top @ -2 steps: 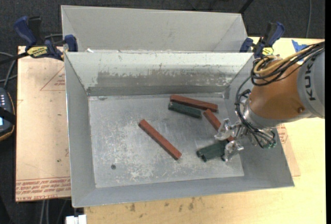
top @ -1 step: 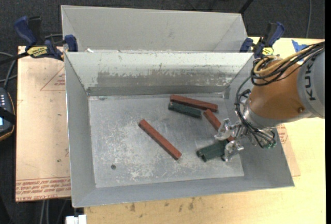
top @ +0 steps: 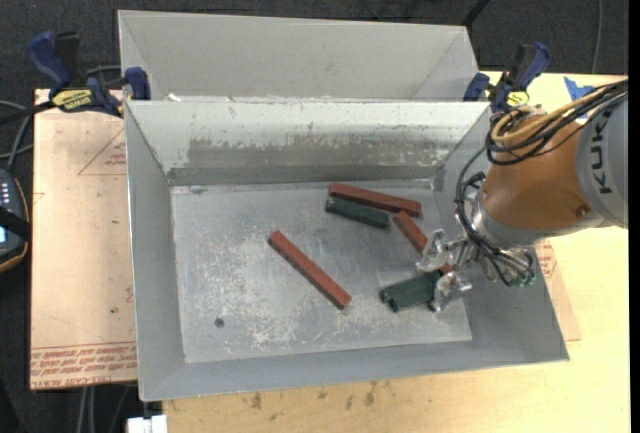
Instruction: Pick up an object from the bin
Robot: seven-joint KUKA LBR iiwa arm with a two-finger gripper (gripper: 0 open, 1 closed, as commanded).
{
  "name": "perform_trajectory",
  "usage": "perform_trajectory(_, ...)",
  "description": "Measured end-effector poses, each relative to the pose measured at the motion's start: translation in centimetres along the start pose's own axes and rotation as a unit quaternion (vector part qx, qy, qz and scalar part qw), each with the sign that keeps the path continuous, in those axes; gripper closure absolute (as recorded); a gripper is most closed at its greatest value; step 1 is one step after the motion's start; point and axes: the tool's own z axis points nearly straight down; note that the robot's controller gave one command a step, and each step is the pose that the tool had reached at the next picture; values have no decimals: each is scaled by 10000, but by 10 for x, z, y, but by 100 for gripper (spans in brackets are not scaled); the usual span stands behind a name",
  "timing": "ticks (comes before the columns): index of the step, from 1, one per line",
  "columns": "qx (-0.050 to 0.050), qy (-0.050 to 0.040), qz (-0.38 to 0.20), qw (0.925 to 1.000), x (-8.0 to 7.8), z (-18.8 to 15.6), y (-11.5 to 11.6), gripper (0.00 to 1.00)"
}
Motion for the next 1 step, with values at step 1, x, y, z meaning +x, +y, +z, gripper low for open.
perform_trajectory(1, -31, 83, -5, 10000, 3, -13, 1, 100)
